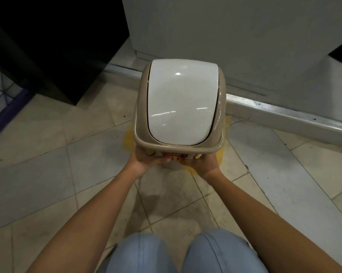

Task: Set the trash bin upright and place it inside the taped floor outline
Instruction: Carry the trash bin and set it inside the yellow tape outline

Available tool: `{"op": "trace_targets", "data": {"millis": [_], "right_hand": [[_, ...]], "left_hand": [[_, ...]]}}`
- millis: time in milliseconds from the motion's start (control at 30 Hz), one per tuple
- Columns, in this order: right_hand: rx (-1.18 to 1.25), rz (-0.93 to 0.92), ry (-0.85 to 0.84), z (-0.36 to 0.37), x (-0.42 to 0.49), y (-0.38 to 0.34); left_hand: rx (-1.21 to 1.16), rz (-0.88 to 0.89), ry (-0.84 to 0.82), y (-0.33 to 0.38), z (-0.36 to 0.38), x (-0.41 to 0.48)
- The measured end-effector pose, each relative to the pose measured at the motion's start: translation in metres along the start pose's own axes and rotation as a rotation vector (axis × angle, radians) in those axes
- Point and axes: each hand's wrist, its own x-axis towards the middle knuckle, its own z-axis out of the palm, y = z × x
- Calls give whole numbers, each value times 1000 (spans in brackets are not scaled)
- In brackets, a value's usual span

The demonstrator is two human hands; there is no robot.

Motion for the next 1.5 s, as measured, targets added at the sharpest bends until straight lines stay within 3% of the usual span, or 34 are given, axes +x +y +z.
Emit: {"op": "trace_targets", "data": {"millis": [233,467,600,1100,1333,1500], "right_hand": [[69,80,-22,2,11,0],[-6,100,-5,12,26,2],[-87,114,-4,17,34,-3],[-56,148,56,20,62,-13],[-18,67,126,-11,48,-25],[7,114,172,-19,32,-48]], "left_hand": [[-198,-164,-71,17,-4,12],[-26,-135,-86,12,-3,31],[-45,-149,-18,14,-1,45],[-81,-129,-114,42,-3,73],[-33,-80,-39,71,-21,59],[-3,-44,56,90,-30,46]]}}
